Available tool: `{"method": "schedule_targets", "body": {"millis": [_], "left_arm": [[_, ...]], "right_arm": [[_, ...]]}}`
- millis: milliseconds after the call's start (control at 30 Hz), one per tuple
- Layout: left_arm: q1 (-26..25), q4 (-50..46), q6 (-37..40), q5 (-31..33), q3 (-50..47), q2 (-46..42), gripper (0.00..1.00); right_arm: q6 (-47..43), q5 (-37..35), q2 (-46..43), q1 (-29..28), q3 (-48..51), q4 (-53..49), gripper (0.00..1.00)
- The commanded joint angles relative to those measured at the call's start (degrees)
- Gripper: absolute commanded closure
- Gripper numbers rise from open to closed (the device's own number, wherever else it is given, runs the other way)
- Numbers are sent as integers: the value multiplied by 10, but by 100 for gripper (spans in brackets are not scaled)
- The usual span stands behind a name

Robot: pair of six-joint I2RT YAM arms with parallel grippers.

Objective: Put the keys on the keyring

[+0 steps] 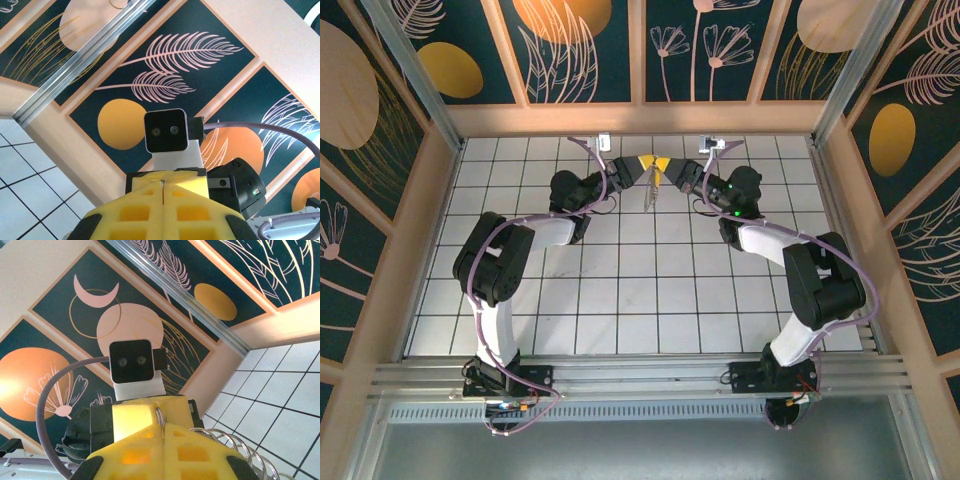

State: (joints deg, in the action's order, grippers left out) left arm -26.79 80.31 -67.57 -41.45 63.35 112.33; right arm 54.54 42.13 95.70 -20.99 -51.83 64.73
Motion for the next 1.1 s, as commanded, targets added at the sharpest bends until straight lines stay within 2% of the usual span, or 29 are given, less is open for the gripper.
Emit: {"method": "schedule_targets", "body": {"millis": [0, 100, 233, 400, 667, 833, 1067], "left_arm": [[-2, -14, 28, -5, 4, -9, 88], [9, -20, 38, -1, 1, -12, 75], [26, -26, 47, -11, 2, -11, 67], [46, -72, 83, -45, 10, -13, 62], [50, -265, 224, -111, 69, -20, 57], [53, -323, 255, -156, 109, -7, 54], [60, -393, 290, -162, 150, 14, 53]], "right_arm": [[-16, 15, 6, 6, -18, 8, 100], [-31, 29, 5, 16, -21, -12, 100], [-59, 56, 7, 30, -32, -54, 100], [-118, 96, 12, 46, -60, -137, 100], [-190, 191, 54, 74, -134, -246, 100], [-227, 251, 99, 87, -192, -315, 100], [-228, 266, 115, 92, -200, -321, 100]]}}
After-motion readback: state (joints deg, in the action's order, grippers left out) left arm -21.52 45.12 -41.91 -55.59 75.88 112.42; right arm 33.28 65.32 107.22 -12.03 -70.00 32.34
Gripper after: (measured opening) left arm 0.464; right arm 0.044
